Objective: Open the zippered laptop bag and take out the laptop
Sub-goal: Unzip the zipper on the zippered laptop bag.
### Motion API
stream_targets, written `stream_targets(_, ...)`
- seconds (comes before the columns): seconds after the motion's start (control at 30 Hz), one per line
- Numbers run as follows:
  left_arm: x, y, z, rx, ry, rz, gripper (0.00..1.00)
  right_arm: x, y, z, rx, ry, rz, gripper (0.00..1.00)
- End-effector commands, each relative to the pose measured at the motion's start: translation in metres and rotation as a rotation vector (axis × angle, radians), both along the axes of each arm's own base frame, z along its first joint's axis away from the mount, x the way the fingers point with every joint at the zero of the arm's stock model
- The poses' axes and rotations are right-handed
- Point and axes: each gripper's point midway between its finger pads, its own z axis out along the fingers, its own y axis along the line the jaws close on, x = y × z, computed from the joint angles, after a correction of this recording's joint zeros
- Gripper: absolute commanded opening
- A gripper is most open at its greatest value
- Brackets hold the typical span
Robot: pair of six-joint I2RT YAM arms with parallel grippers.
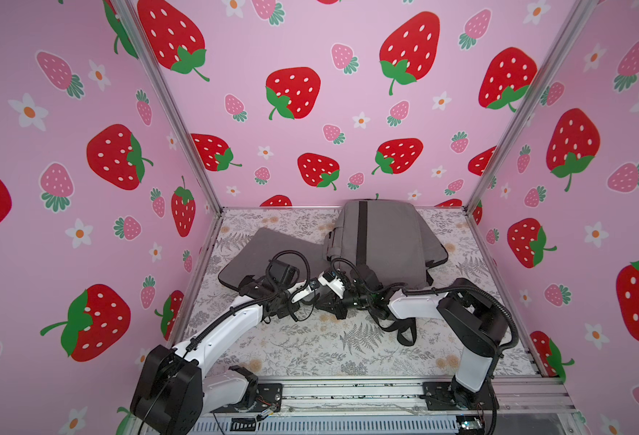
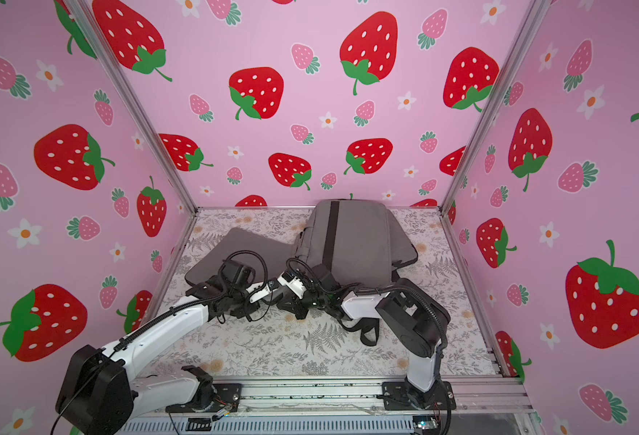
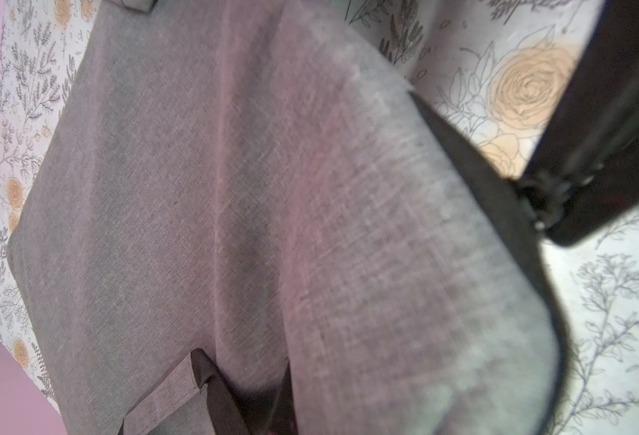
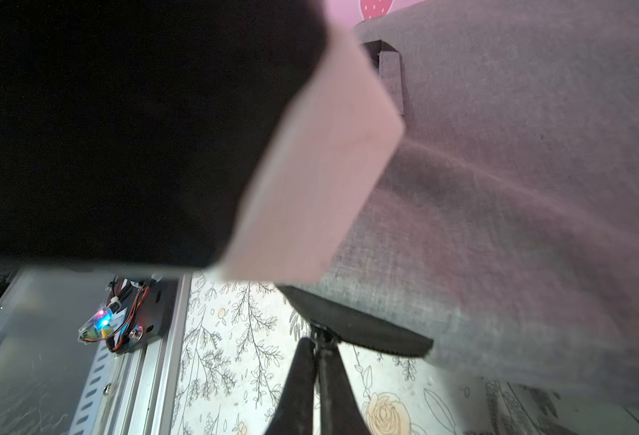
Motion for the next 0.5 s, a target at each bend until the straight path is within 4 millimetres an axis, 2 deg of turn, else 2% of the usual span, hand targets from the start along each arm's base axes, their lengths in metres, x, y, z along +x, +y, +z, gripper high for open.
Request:
stream_targets(0.0, 0.022, -0.033, 0.036, -0.139, -0.103, -0.036, 0.0, -0.034, 0.016, 0.039, 0.177, 0.005, 0.112, 0.08)
stream_targets(0.27, 0.016, -0.037, 0.035, -0.177, -0.091, -0.027, 0.0, -0.034, 0.02, 0.054, 0.34, 0.149, 0.09, 0.1)
stream_targets(0.37, 0.015, -0.039, 0.035, -0.187, -0.083, -0.027, 0.0, -0.036, 0.022, 0.041, 0.295, 0.149, 0.075, 0.11)
stream_targets(0.47, 0.016, -0.04, 0.038, -0.191, -0.084, -0.03, 0.0, -0.024, 0.014, 0.024, 0.249, 0.144, 0.011, 0.13)
